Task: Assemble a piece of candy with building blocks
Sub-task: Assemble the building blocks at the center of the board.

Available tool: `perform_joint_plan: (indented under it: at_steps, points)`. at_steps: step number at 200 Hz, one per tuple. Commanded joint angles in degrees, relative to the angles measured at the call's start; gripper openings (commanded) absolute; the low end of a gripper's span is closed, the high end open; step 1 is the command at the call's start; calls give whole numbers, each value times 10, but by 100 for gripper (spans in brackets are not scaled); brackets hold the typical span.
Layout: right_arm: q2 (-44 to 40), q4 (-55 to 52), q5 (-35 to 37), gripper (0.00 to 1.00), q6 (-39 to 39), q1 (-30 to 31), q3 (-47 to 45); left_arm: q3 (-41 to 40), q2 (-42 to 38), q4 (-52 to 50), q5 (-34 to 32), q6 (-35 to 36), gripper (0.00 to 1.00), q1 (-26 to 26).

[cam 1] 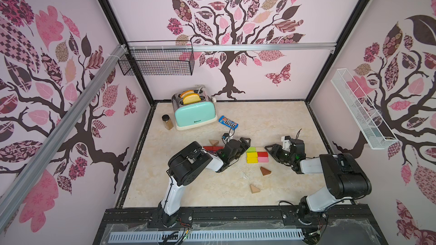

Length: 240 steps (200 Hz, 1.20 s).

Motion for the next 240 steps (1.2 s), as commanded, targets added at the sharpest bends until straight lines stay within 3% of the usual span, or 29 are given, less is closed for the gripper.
perform_joint_plan:
  at_steps: [1, 240]
  points:
    - [3, -8, -14, 53, 1, -3, 13, -29, 44, -126, 24, -4, 86, -5]
    - [-7, -54, -21, 46, -24, 15, 11, -33, 49, -118, 26, -10, 86, -9]
